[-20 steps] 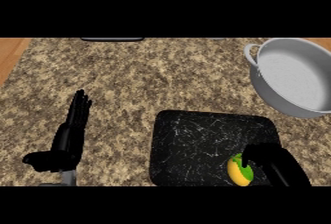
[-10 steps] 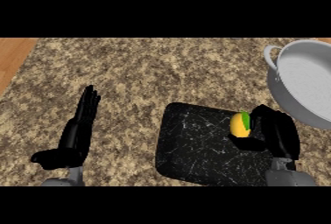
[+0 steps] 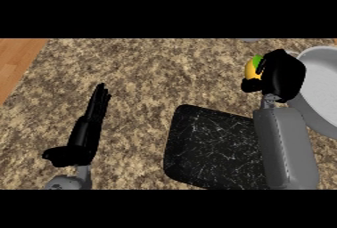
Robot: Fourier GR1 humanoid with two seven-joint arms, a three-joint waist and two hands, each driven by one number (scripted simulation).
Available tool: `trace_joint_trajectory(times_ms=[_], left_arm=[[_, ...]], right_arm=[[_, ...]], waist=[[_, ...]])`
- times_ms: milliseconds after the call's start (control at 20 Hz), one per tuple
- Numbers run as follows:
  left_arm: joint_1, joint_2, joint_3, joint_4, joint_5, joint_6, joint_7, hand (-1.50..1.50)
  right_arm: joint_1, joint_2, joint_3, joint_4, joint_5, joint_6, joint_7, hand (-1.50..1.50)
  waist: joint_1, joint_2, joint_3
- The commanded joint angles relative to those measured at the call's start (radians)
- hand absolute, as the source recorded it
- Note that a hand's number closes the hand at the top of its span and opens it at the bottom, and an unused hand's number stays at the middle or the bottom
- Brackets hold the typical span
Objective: Pick the lemon from the tray and place it in the pot
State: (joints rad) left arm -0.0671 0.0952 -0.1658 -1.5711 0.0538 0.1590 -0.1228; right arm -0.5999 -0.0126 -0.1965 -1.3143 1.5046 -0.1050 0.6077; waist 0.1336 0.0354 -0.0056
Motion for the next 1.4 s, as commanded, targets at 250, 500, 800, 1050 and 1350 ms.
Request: trace_joint_trajectory(times_ms=[250,500,800,1050,1350], left_arm=[[-0.028,-0.01,0.014,0.036,-0.012,0.023,0.01,0.0],[-0.008,0.0,0.038,0.002,0.01,0.014,0.009,0.0],[0.021,0.005,0.052,0.013,0.007,0.017,-0.011,0.0],[0.052,-0.004,0.047,0.006,-0.001,0.021,-0.024,0.0],[0.044,-0.007,0.072,0.054,0.005,0.011,-0.062,0.0]], right_arm=[[-0.41,-0.033,-0.061,0.378,0.26,-0.012,0.394,1.5],[-0.5,-0.089,-0.127,0.59,0.272,-0.15,0.458,1.5],[-0.52,-0.225,-0.214,0.75,0.246,-0.226,0.41,1.5],[-0.548,-0.308,-0.24,0.829,0.229,-0.26,0.365,1.5],[-0.506,-0.356,-0.278,0.899,0.169,-0.346,0.307,1.5]], waist=[[-0.033,-0.004,0.004],[-0.054,-0.009,0.006],[-0.077,-0.014,0.006],[-0.094,-0.022,0.006],[-0.106,-0.024,0.006]])
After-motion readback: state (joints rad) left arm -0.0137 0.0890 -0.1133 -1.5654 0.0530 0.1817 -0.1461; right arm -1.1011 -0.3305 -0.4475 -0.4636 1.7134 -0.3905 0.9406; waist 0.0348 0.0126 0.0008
